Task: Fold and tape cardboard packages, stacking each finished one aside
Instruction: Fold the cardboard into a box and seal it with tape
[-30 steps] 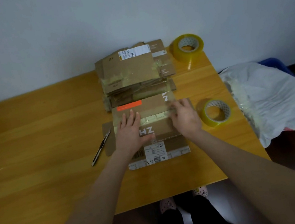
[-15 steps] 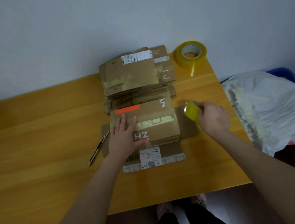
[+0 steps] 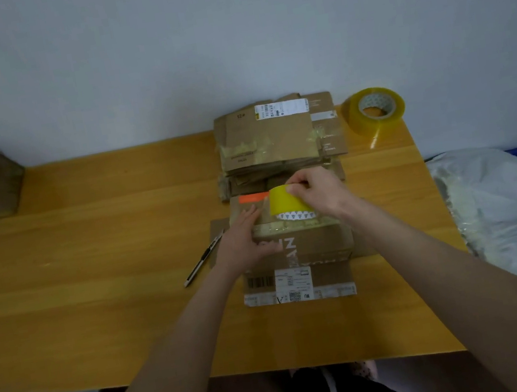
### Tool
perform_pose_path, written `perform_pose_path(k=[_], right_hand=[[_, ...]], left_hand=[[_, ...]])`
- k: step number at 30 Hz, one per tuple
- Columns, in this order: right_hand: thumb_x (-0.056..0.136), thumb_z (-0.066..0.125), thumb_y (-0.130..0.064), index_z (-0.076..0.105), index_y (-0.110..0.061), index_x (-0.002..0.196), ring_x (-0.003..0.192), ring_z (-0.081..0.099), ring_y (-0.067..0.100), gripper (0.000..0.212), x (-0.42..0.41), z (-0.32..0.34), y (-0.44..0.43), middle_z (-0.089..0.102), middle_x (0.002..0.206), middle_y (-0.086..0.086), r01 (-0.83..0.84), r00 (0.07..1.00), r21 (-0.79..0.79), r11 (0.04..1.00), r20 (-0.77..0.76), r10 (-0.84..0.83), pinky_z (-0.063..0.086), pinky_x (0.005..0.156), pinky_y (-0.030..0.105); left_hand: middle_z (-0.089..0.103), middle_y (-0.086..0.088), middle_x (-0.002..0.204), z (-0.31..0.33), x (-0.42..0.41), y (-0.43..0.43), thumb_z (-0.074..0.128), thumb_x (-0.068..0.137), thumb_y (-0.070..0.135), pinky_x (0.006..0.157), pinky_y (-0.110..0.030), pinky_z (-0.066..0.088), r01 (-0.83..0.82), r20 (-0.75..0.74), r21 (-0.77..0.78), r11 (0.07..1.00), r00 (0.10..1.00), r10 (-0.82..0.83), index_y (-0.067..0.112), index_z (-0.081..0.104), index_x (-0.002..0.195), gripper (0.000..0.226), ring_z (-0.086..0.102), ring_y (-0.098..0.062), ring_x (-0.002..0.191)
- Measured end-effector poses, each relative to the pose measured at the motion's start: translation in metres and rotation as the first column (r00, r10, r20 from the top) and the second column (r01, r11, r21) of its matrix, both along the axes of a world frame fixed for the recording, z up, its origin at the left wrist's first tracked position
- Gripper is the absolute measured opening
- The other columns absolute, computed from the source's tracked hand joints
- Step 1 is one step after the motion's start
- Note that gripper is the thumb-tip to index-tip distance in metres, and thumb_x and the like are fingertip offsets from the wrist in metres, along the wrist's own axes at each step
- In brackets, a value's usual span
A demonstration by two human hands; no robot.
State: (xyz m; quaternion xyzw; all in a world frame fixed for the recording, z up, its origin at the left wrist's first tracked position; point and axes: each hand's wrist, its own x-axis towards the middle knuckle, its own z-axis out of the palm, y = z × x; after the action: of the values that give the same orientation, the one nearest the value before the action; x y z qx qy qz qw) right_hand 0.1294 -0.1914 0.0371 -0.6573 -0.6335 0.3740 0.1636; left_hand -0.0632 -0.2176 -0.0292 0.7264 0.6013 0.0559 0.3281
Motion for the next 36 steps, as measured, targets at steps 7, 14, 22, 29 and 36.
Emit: perform_pose_path(k=[7,14,22,29,36], right_hand=[[0.1,0.048,-0.031,0.065,-0.015,0.118,0.11,0.058,0.021,0.03,-0.012,0.007,0.01,0.065,0.12,0.004,-0.039,0.998,0.017,0.999,0.054,0.038,0.044,0.088,0.032],[0.098,0.049,-0.037,0.067,-0.018,0.112,0.097,0.06,0.02,0.029,-0.028,0.006,0.013,0.068,0.11,0.004,-0.112,0.987,-0.024,0.993,0.113,0.114,0.047,0.081,0.034],[0.075,0.078,-0.04,0.056,-0.024,0.119,0.088,0.054,0.009,0.052,-0.011,0.003,-0.002,0.057,0.097,-0.007,-0.204,0.979,-0.015,0.979,-0.022,0.204,0.046,0.075,0.025],[0.094,0.059,-0.032,0.066,-0.027,0.117,0.102,0.056,0.012,0.025,-0.017,0.001,0.005,0.065,0.115,-0.003,-0.168,0.981,0.046,0.985,-0.091,0.172,0.045,0.084,0.028],[0.1,0.039,-0.043,0.064,-0.034,0.119,0.115,0.056,0.022,0.033,-0.019,0.003,0.016,0.064,0.125,-0.002,-0.16,0.982,0.015,0.987,0.103,0.157,0.045,0.098,0.047]], left_hand=[[0.037,0.005,0.151,0.006,-0.002,0.005,0.042,0.09,0.063,0.112,-0.046,0.03,-0.22,0.309,-0.195,0.956,0.911,0.273,0.023,0.044,0.142,0.066,0.032,-0.018,0.139],[0.06,0.007,0.077,0.008,0.002,0.006,0.054,0.096,0.033,0.068,-0.026,0.04,-0.385,0.488,-0.235,0.892,0.747,0.451,0.016,0.066,0.087,0.023,0.054,-0.009,0.078],[0.052,0.002,0.067,0.003,-0.001,0.012,0.055,0.095,0.02,0.06,-0.027,0.037,-0.516,0.404,-0.212,0.83,0.727,0.555,0.018,0.049,0.068,0.028,0.046,-0.011,0.064],[0.054,0.001,0.075,0.004,0.005,0.011,0.055,0.095,0.017,0.061,-0.025,0.037,-0.567,0.306,-0.129,0.813,0.757,0.577,0.018,0.049,0.07,0.026,0.048,-0.011,0.071],[0.062,-0.013,0.104,0.0,0.011,0.008,0.055,0.094,0.013,0.082,-0.036,0.046,-0.622,0.325,-0.091,0.778,0.719,0.614,0.01,0.057,0.087,0.008,0.058,-0.026,0.095]])
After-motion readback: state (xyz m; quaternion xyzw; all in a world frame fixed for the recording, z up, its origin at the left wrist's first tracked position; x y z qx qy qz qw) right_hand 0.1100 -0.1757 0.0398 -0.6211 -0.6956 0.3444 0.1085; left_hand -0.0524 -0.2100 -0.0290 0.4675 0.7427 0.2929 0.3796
